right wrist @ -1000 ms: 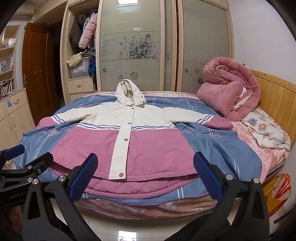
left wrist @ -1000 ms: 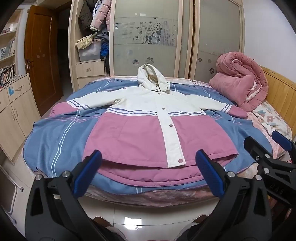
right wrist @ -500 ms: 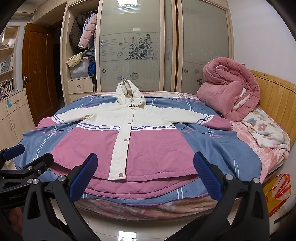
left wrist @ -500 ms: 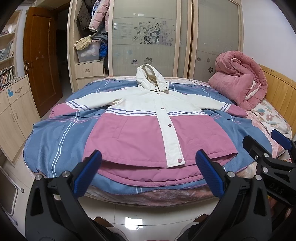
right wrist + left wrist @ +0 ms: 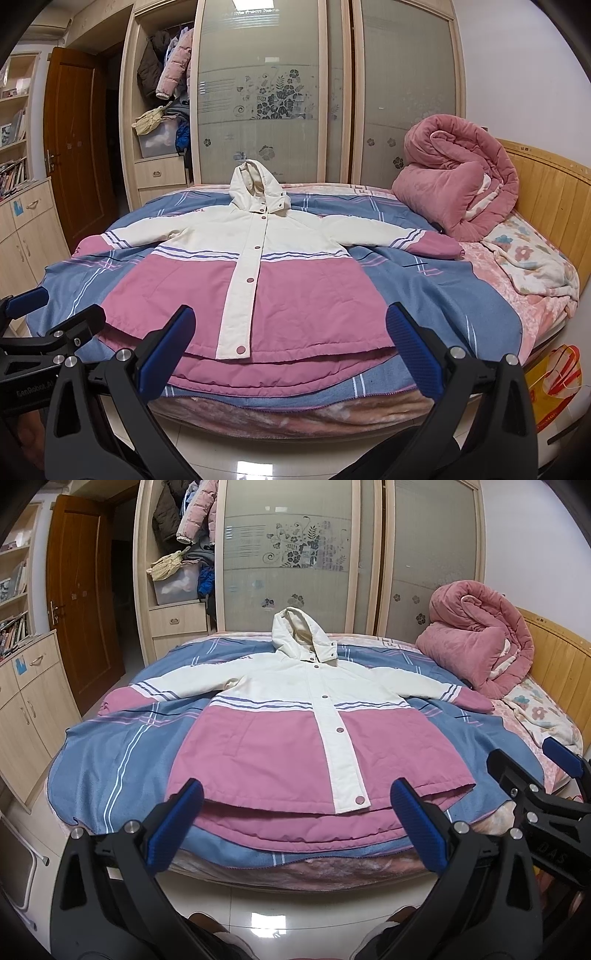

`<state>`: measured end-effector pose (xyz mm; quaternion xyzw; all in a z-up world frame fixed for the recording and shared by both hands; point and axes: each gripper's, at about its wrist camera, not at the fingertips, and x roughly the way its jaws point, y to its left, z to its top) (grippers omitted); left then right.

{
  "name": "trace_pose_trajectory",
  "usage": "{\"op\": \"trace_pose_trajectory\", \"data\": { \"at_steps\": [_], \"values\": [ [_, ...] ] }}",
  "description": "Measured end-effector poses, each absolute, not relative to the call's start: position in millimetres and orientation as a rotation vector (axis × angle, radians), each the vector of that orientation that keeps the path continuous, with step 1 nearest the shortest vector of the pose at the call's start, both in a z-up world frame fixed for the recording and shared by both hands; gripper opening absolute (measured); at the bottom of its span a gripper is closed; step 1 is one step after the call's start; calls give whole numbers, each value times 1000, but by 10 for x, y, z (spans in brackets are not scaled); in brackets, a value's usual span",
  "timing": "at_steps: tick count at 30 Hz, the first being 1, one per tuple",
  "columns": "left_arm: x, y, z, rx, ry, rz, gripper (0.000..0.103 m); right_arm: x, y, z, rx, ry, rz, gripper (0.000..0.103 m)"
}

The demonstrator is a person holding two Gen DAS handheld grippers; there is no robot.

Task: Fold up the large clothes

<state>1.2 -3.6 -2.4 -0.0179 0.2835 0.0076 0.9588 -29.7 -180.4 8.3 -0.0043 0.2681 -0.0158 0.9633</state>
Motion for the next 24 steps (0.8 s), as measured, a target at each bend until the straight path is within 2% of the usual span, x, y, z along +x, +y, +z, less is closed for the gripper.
{"op": "trace_pose_trajectory", "data": {
  "at_steps": [24],
  "values": [
    [17,-15,-44,-33,586,10,101,-291,-1792,89,-11,551,-29,102]
  ]
}}
